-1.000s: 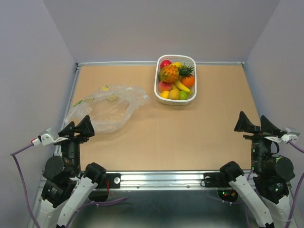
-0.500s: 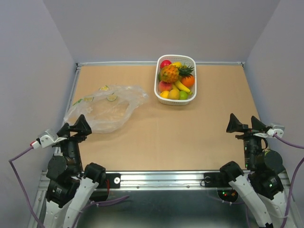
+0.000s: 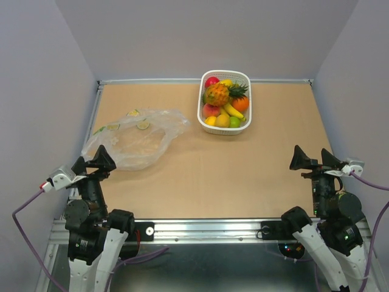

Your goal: Untie the knot of the plastic bag and take out the fruit

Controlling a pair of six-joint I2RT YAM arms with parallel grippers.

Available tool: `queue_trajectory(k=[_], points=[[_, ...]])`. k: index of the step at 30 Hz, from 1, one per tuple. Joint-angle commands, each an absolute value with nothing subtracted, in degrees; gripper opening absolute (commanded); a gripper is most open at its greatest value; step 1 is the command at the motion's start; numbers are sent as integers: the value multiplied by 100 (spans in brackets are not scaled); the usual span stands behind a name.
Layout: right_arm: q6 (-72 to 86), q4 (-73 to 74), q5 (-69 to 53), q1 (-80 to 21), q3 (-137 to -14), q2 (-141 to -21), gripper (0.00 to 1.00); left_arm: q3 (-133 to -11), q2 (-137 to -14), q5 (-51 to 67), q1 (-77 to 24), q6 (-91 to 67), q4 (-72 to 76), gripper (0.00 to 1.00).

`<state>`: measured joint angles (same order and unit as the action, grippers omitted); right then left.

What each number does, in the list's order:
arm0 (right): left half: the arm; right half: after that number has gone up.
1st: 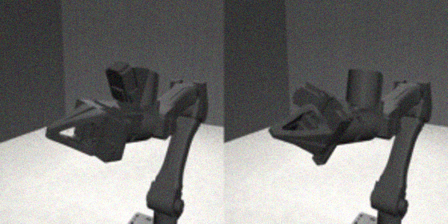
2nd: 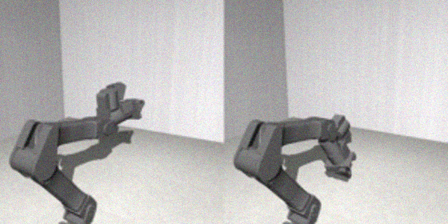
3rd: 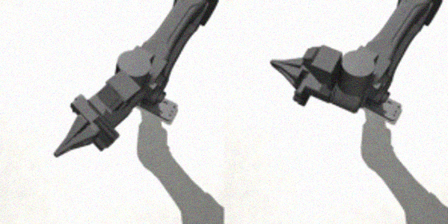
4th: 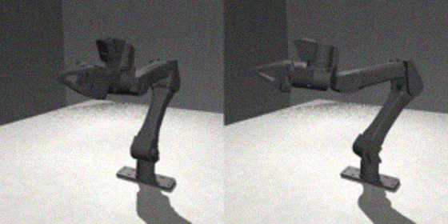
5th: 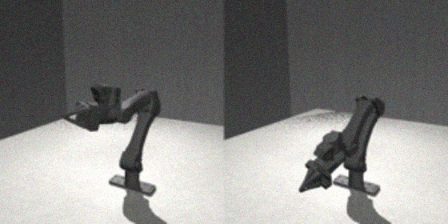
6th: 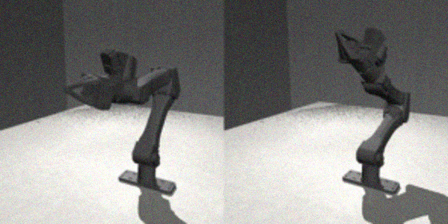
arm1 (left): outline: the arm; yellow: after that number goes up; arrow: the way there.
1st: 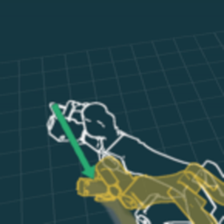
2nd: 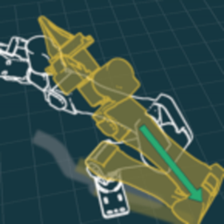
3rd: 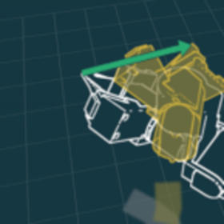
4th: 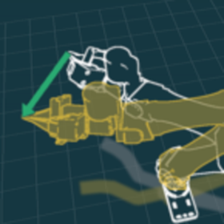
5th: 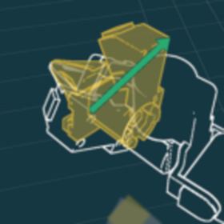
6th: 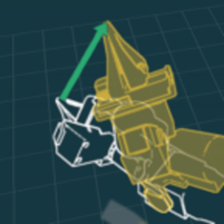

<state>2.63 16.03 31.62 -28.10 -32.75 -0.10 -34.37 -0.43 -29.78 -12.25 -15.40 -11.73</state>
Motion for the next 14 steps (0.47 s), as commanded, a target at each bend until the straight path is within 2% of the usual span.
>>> queue_trajectory(k=[1,14], points=[[255,1477,3164,-2786,-3208,-17,100,-3393,1116,-2865,-1187,-1415,-791,94],[246,1433,3120,-2786,-3190,-18,100,-3375,1125,-2883,-1178,-1476,-747,93]])
